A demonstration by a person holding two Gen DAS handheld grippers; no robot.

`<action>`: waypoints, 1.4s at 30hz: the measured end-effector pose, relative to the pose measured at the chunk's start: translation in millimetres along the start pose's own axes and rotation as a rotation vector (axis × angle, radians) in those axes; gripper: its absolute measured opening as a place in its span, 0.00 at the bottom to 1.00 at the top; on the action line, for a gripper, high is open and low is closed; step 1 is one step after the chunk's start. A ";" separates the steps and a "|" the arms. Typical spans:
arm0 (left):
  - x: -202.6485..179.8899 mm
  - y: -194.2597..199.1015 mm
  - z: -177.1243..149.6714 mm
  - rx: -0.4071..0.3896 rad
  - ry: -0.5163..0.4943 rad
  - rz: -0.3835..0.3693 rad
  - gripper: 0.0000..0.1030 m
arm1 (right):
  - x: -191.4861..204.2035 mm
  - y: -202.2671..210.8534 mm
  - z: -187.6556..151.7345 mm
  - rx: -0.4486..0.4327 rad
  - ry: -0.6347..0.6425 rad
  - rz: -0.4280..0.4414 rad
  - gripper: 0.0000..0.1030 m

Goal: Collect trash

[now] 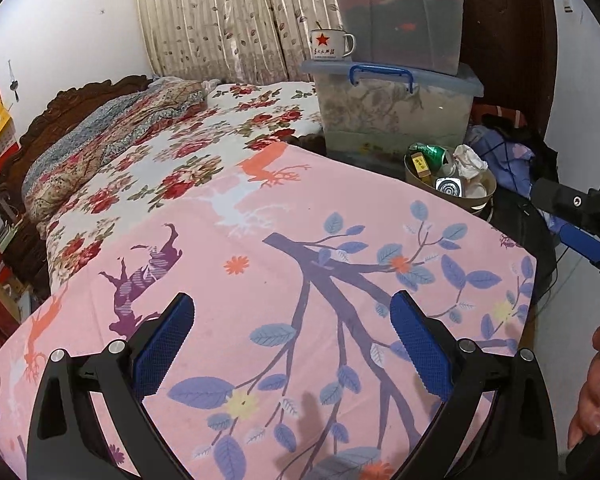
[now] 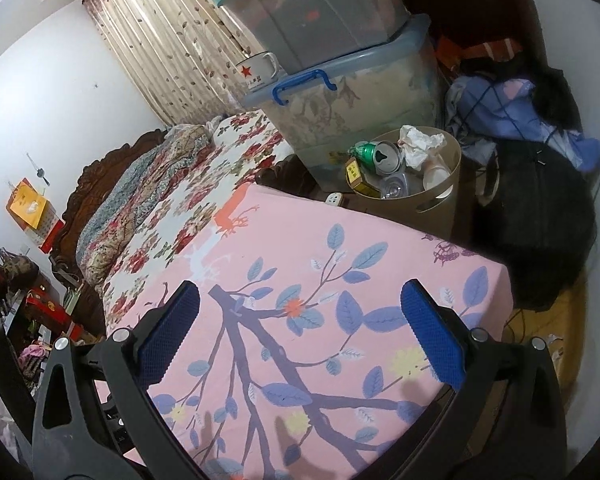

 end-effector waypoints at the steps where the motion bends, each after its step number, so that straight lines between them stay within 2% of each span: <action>1: 0.8 0.8 -0.1 -0.001 0.002 -0.001 0.92 | 1.7 0.4 -0.6 0.000 0.002 0.001 0.97; 7: 2.4 9.0 0.9 -0.022 0.003 0.001 0.92 | 5.1 2.9 -1.5 -0.002 0.006 -0.010 0.97; 19: -0.3 33.4 5.8 -0.124 -0.010 0.009 0.92 | 5.4 14.1 -5.2 -0.011 -0.006 -0.026 0.97; 26: 9.8 38.1 3.9 -0.126 0.029 0.018 0.92 | 12.1 18.9 -8.3 -0.032 0.001 -0.024 0.97; 35: 25.8 34.8 -1.9 -0.086 0.090 0.017 0.92 | 20.1 22.6 -13.5 -0.047 0.004 -0.013 0.97; 42: 32.8 39.8 -2.9 -0.097 0.113 0.000 0.92 | 23.6 24.4 -15.4 -0.050 0.003 -0.015 0.97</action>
Point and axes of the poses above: each gripper's, at about its wrist camera, not at the fingertips, and y roughly against the way its jaws point, x to its left, z to its top, the point moved 3 cm from there along -y, roughly the way its jaws point, and after that the axes turned 6 degrees about y, right-handed, at the moved point
